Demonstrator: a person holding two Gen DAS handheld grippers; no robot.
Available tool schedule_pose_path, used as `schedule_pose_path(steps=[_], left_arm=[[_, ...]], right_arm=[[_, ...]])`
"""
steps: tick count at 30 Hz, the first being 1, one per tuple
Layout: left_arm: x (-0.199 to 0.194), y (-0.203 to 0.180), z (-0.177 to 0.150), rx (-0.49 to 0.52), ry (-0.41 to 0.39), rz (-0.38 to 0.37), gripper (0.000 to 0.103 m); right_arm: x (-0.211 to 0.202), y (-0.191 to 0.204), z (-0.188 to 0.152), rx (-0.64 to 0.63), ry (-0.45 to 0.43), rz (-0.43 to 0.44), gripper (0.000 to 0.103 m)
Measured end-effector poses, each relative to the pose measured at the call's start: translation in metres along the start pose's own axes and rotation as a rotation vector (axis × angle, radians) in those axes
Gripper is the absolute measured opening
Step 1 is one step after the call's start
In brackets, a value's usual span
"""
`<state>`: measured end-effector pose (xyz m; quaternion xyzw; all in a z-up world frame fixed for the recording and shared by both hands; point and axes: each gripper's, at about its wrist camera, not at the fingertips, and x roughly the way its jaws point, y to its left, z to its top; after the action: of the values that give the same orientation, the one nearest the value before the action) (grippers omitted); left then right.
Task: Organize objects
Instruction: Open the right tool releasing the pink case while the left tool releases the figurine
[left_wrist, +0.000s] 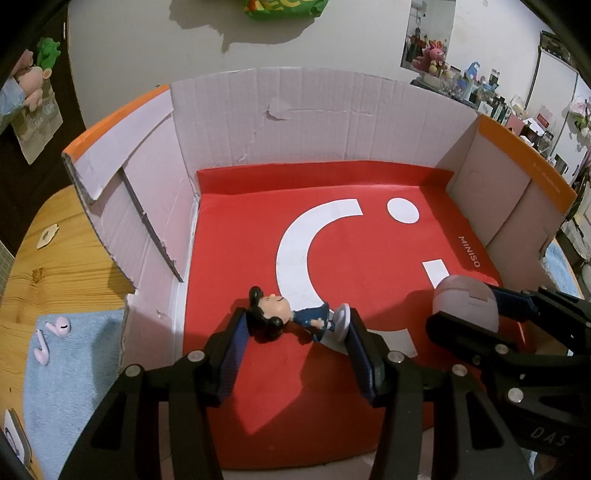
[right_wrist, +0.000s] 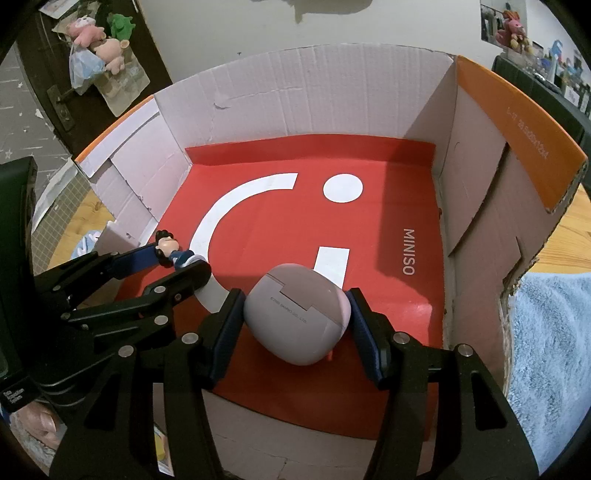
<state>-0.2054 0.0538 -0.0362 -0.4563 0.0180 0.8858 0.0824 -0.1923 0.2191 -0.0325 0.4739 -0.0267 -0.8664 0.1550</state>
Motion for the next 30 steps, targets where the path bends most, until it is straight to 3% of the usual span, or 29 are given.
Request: schedule_pose_path(steps=[14,18,30], left_arm=[[-0.006,0.006,0.000,-0.018,-0.007,-0.011,0.055],[-0.008,0.006,0.000,-0.020,-0.013,-0.014,0.055],[-0.019,-0.001,0.000,-0.002,-0.050,-0.007,0.063]], right_arm=[[-0.002,0.001,0.000,-0.004,-0.017,0.016,0.059],[-0.004,0.003,0.000,-0.011,-0.027,0.014,0.065],[-0.013,0.007,-0.001,-0.018,-0.060,0.013,0.066]])
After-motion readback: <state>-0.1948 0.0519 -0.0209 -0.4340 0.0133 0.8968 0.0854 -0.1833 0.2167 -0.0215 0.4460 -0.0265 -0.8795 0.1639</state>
